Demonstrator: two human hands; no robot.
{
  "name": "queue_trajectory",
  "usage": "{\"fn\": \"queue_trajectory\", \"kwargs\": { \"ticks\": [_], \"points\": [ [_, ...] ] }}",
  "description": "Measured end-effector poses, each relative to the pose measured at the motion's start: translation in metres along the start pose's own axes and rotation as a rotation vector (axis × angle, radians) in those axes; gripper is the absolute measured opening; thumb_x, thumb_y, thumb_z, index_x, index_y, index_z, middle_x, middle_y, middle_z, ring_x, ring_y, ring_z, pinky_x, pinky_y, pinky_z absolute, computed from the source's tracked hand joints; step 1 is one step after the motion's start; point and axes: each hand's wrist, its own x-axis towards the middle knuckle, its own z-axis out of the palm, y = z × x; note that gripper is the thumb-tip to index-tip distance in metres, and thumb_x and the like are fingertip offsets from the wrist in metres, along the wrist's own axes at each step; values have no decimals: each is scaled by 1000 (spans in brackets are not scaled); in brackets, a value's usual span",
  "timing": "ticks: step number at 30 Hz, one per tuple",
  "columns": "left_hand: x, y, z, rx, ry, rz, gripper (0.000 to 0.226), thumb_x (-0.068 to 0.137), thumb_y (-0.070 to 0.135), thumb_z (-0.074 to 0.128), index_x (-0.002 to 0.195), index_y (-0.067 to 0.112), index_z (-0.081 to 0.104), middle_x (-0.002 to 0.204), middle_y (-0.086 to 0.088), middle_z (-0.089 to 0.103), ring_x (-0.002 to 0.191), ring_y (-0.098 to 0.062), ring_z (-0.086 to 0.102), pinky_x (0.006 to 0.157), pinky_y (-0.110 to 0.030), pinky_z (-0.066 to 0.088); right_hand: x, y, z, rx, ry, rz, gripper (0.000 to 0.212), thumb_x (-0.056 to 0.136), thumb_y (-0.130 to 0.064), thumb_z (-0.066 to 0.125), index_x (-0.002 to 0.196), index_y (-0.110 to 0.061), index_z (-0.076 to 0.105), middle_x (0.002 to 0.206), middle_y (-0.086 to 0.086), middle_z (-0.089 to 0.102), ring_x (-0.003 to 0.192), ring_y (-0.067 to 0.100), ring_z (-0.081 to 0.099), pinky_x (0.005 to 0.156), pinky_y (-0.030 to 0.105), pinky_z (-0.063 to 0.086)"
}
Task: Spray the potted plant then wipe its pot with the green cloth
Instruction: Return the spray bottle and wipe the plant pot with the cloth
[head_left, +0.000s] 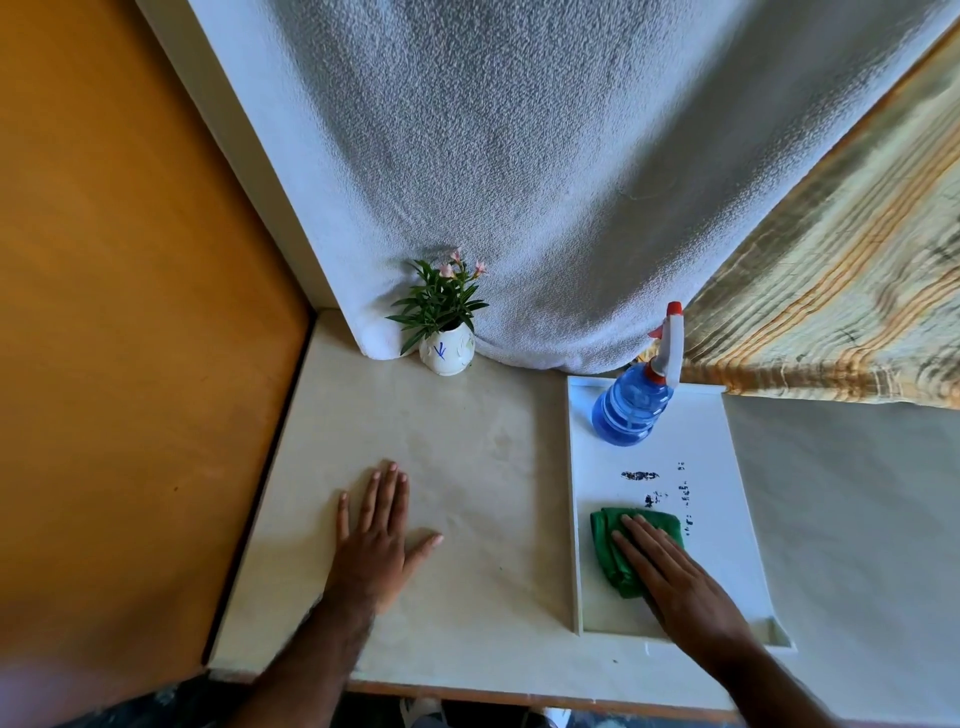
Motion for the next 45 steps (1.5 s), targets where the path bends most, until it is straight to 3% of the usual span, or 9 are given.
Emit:
{"fn": "queue_trajectory", "kwargs": {
  "ticks": [4, 9, 12, 15, 25, 31, 40, 42, 45],
  "points": [
    [-1, -1, 4, 15, 32, 14, 96, 96, 77, 25, 157, 5, 42, 167, -15, 42, 151, -33, 46, 119, -66, 38, 4, -13, -5, 70, 105, 89, 92, 60, 27, 75, 143, -8, 56, 153, 5, 46, 136, 31, 52, 108, 45, 48],
    [0, -2, 9, 17, 94, 24, 94, 94, 75, 38, 158, 6, 41, 168, -13, 40, 153, -31, 43, 119, -67, 40, 41, -46, -27, 184, 239, 3, 81, 66, 31, 70, 138, -4, 61, 148, 6, 53, 135, 29, 55, 117, 29, 35],
    [-1, -5, 14, 19, 121, 39, 93, 97, 76, 35, 160, 7, 37, 170, -13, 37, 155, -31, 40, 121, -67, 35, 93, -82, -48, 165, 328, -231, 45, 99, 8, 45, 141, -4, 58, 151, 11, 52, 140, 29, 49, 117, 40, 39],
    [-1, -7, 22, 20, 173, 54, 94, 99, 76, 34, 163, 8, 31, 173, -12, 32, 158, -30, 34, 124, -67, 32, 161, -111, -63, 87, 342, -410, 52, 112, -14, 16, 140, 1, 57, 148, 18, 54, 140, 35, 48, 117, 47, 37],
    [-1, -8, 29, 34, 258, 55, 96, 97, 76, 38, 165, 10, 24, 176, -10, 23, 162, -28, 24, 127, -65, 28, 294, -127, -65, -139, 344, -685, 41, 92, 8, 67, 132, 7, 62, 138, 27, 61, 132, 44, 55, 108, 56, 47],
    [1, -10, 33, 31, 297, 59, 96, 97, 75, 40, 165, 10, 24, 176, -9, 24, 162, -26, 25, 127, -65, 26, 318, -120, -61, -132, 308, -752, 38, 88, 11, 68, 127, 10, 65, 133, 30, 63, 127, 46, 58, 103, 58, 50],
    [1, -14, 38, 30, 272, 59, 99, 95, 77, 43, 166, 12, 21, 178, -7, 17, 164, -26, 19, 129, -65, 22, 314, -123, -44, 54, 58, -648, 54, 80, 16, 37, 128, 14, 62, 132, 34, 62, 126, 52, 56, 104, 66, 46],
    [1, -14, 36, 29, 267, 58, 100, 94, 78, 44, 166, 12, 21, 178, -7, 17, 164, -26, 18, 128, -65, 23, 313, -126, -45, 69, 83, -640, 57, 74, 24, 47, 128, 13, 62, 133, 31, 63, 128, 51, 55, 105, 65, 45],
    [1, -14, 35, 24, 270, 58, 100, 94, 79, 44, 166, 12, 21, 178, -7, 18, 164, -26, 17, 128, -66, 24, 316, -130, -54, 37, 177, -706, 49, 89, 9, 34, 127, 10, 65, 133, 26, 65, 129, 47, 56, 111, 61, 42]
  ]
}}
